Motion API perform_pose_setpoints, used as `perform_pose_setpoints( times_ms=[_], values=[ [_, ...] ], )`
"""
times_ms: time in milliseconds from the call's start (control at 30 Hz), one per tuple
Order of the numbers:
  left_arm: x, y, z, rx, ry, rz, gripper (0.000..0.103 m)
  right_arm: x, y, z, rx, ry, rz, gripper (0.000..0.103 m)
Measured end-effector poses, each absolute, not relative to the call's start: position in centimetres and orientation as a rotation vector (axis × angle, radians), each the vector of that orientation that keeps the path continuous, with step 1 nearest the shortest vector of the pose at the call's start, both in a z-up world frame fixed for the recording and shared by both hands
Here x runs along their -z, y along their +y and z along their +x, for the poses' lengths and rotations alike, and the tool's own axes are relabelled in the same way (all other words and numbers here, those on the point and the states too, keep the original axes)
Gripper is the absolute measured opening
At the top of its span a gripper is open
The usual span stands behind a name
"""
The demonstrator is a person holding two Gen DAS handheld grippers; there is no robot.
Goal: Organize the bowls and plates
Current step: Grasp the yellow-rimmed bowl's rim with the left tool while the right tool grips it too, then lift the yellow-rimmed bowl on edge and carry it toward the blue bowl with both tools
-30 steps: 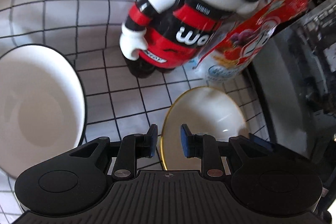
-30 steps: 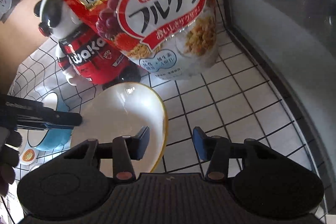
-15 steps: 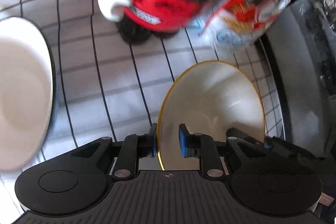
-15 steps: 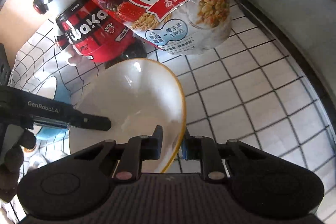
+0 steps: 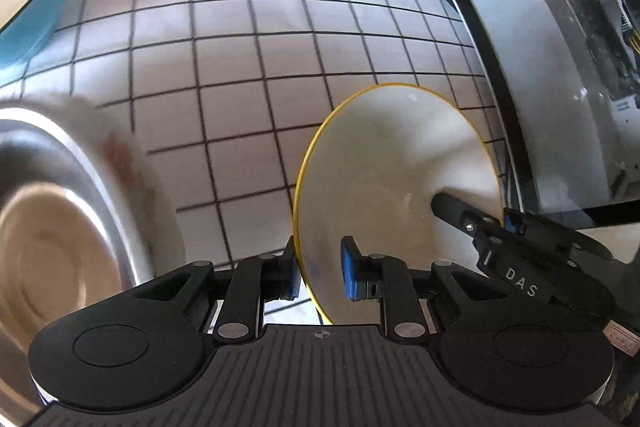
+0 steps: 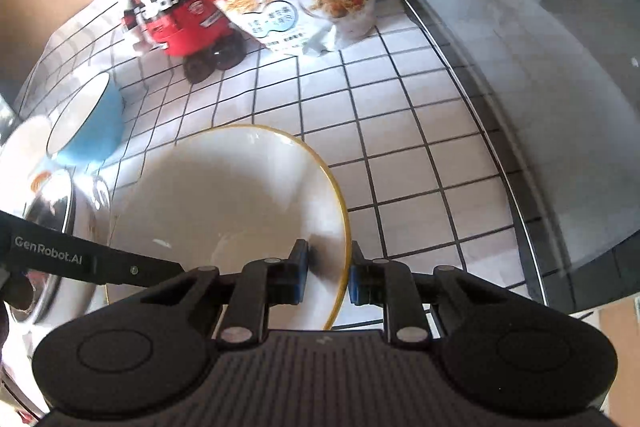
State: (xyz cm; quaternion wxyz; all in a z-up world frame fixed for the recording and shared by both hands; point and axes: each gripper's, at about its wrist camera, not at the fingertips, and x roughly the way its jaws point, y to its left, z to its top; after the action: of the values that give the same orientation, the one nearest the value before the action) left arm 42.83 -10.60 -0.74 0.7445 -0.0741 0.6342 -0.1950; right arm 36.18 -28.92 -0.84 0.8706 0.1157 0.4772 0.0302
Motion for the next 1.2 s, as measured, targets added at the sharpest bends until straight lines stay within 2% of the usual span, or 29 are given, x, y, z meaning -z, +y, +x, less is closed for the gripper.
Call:
perform_pose_setpoints(
  times_ms=[233,700,1000,1100,1200],
  values=[
    [0.8,-10.7,39.5,0.324,1.336,-0.198,0.022,0.9,-28.4,36.8,-0.121,0.976,0.22,0.02],
    [0.6,-9.8,38.3,0.329,1.265,-0.233,0.021,1.1,-28.1,36.5,-0.14,0.957,0.181,0.02],
    [-3.0,-7.9,36.1,0.321,1.139,-0.239,0.022,-0.1,-27.8,35.4,-0.134,0.906,0.101,0.021],
    [-4.7,-6.6,35.4,0.332,1.114,-0.26,0.022,-1.8,-27.5,34.5,-0.117,0.852,0.053,0.026],
    [-7.3,-4.0,35.3,0.347,1.044,-0.274,0.022,-4.3,-26.9,33.7,-0.118,0.772,0.024,0.035]
  ],
)
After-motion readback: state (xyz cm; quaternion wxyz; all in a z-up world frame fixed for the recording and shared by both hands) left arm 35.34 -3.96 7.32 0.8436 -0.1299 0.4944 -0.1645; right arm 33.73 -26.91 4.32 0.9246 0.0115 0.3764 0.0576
